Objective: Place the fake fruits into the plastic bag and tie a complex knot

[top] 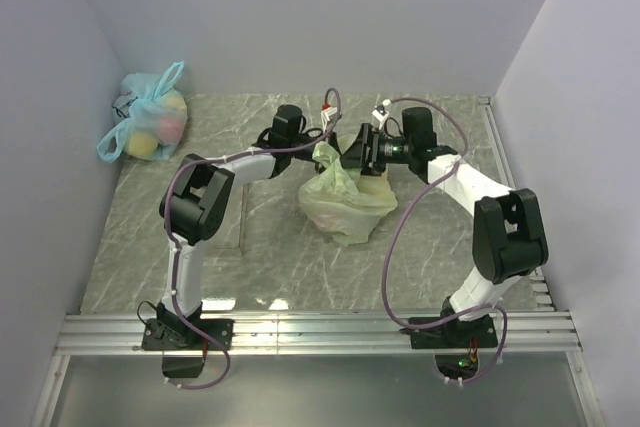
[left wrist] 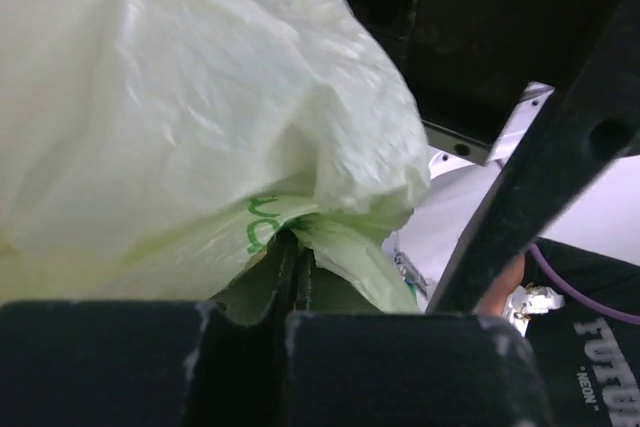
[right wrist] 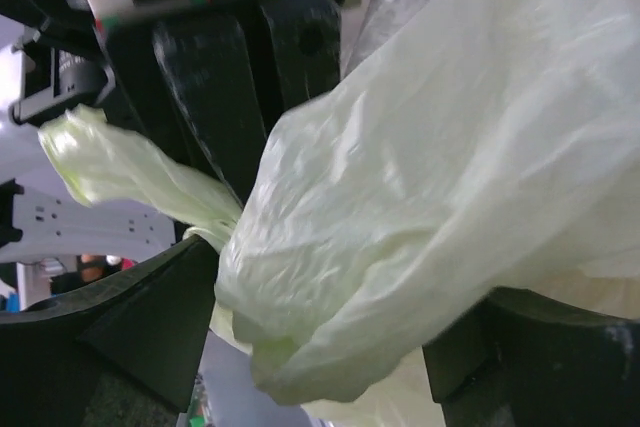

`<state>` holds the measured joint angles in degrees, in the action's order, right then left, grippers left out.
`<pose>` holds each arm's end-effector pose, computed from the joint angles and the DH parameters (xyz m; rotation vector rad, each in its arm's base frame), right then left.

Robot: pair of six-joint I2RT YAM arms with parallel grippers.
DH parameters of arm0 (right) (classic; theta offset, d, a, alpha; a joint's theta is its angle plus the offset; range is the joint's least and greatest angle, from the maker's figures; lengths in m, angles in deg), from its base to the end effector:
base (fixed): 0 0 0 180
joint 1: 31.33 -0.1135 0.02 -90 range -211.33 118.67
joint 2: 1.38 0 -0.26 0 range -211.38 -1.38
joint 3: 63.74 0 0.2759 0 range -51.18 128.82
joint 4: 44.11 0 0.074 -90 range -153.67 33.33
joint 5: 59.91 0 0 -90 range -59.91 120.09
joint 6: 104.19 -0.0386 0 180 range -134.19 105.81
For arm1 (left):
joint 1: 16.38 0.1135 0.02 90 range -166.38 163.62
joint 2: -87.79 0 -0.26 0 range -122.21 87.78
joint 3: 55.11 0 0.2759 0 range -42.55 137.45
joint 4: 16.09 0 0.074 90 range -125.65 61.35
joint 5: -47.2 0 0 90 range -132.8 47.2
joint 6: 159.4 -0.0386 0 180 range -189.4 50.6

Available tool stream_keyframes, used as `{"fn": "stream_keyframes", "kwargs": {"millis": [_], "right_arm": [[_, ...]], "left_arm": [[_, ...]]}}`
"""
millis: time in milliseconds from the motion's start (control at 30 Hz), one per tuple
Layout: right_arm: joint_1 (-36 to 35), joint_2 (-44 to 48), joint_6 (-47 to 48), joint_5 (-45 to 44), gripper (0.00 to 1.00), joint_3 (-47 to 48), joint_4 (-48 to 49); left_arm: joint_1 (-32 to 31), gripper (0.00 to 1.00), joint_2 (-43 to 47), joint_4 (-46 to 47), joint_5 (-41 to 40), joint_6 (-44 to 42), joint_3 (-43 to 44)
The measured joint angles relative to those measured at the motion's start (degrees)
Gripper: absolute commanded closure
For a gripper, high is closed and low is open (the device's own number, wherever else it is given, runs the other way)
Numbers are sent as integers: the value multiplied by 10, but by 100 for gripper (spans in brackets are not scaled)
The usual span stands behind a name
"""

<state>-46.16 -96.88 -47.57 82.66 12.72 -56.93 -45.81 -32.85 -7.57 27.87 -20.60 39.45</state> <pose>0.3677 0.1291 0.2309 -0.2356 2.2121 1.4542 0.4028 -0.2691 0.1897 0.6766 2.1128 -1.9928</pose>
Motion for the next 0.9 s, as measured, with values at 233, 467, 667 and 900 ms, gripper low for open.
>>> {"fn": "stream_keyframes", "kwargs": {"millis": [233,467,667,900], "right_arm": [[40,54,99,13,15,9,-130],[55,73,130,38,33,10,-164],[55,43,110,48,69,11,-142],[56,38,92,54,80,22,-122]], "left_arm": [[3,100,0,56,0,38,-2],[3,100,0,62,0,45,-2],[3,100,0,69,0,46,-3],[6,100,0,34,3,13,-3]]}}
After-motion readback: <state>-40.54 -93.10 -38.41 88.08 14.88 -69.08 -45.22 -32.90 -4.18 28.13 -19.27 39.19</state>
